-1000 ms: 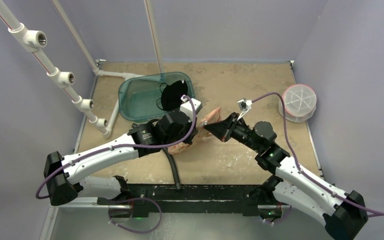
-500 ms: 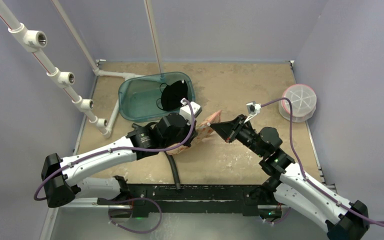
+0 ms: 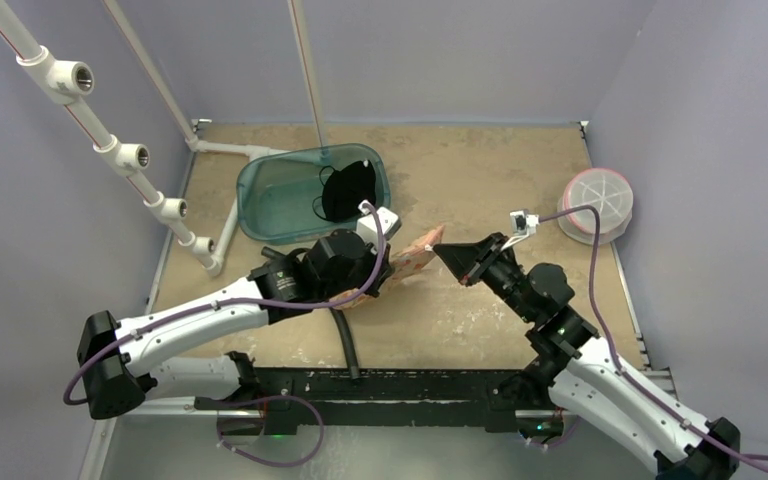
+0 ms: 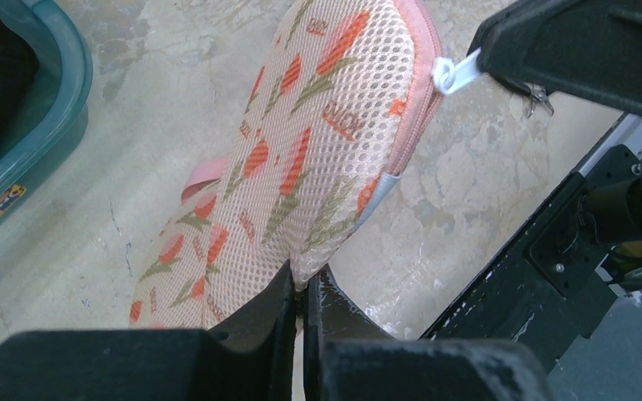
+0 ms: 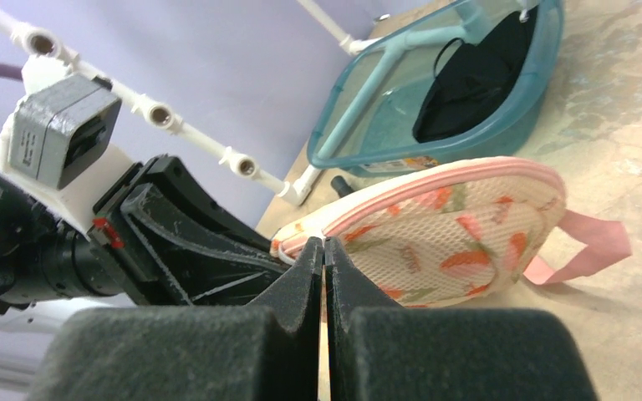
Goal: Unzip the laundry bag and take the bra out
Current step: Unzip the laundry bag at the center of the board.
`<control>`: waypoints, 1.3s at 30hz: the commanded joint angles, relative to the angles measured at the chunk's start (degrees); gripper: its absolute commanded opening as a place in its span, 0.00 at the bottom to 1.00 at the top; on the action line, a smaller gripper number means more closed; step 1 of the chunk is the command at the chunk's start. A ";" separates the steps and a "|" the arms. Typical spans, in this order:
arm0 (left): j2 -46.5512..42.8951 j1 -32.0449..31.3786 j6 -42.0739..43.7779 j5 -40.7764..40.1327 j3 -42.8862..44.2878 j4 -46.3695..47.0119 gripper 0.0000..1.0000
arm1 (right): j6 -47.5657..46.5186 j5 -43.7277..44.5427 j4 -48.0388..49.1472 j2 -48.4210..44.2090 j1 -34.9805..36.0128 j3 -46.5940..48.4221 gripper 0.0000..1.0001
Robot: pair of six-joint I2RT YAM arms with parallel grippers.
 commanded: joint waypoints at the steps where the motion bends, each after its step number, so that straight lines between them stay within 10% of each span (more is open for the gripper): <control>1: -2.74 0.18 1.34 0.02 -2.13 1.05 0.00 | 0.10 9.39 -2.09 -3.17 -0.73 -0.93 0.00; 8: -3.57 0.13 1.84 1.18 -4.41 2.76 0.01 | 0.26 9.95 -5.43 -6.25 -0.75 -3.07 0.00; 12: -4.91 0.08 2.13 1.64 -5.27 4.33 0.47 | 0.92 8.98 -6.39 -7.81 -0.75 -4.77 0.00; 18: -8.79 -1.14 3.41 1.57 -7.54 10.56 0.74 | 1.41 8.09 -7.33 -8.93 -0.75 -5.92 0.00; 28: 1.90 -20.59 11.74 -21.70 -4.14 17.00 0.83 | 2.40 8.15 -8.10 -8.02 -0.75 -5.07 0.00; 39: 18.91 -22.28 18.12 -37.79 2.83 21.57 0.79 | 3.71 6.39 -8.91 -9.10 -0.75 -5.41 0.00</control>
